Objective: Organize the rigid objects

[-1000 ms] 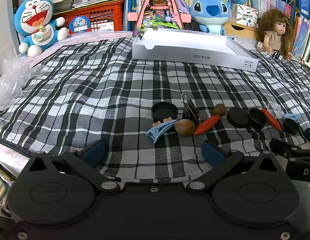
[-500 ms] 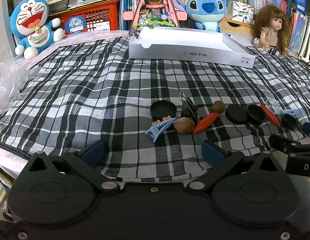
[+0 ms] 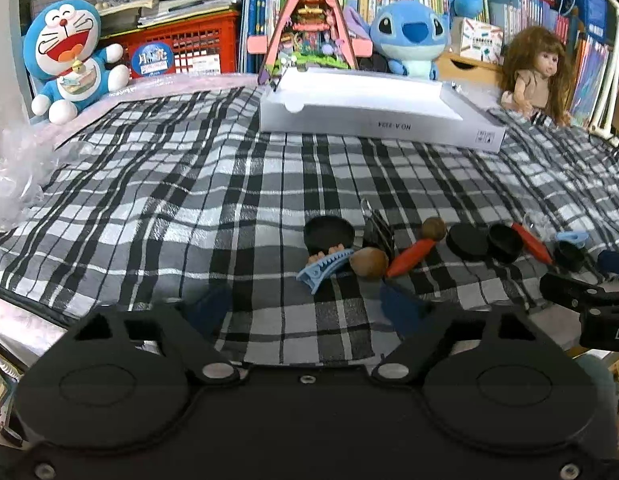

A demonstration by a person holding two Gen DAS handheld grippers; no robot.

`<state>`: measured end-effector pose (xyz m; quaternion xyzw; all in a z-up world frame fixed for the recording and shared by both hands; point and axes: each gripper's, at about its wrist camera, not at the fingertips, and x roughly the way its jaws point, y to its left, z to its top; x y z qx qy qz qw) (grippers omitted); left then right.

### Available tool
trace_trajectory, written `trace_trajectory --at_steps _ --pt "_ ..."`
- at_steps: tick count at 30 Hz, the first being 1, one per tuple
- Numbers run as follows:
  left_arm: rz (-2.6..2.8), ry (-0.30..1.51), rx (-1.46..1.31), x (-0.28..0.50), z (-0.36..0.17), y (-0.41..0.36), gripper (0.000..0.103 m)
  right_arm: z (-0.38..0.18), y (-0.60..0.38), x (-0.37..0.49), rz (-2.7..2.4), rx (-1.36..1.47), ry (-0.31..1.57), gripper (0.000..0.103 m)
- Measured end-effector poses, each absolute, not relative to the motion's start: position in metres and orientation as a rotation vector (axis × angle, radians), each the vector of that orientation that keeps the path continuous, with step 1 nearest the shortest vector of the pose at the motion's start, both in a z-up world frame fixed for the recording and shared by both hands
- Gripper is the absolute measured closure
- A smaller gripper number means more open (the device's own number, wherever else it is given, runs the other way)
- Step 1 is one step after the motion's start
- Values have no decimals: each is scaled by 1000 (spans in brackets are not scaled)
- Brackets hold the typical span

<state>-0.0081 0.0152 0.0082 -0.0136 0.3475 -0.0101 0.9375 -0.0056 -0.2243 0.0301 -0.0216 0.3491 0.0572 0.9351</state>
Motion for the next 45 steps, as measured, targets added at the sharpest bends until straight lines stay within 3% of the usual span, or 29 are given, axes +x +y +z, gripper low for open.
trace_trajectory --at_steps 5,9,21,23,24,45 --pt "-66 670 -88 -13 17 19 58 37 -230 -12 115 -39 657 6" --pt "-65 648 -104 -13 20 23 77 40 -235 -12 106 -20 645 20" --pt "-81 673 -116 1 9 21 78 36 -231 -6 93 5 673 50" --pt "-88 670 -115 3 7 21 91 34 -231 -3 90 7 683 57" --pt "-89 668 -121 3 8 21 91 33 -232 -2 87 11 690 66" --pt "-104 589 -115 26 48 22 91 58 -232 12 126 23 638 66"
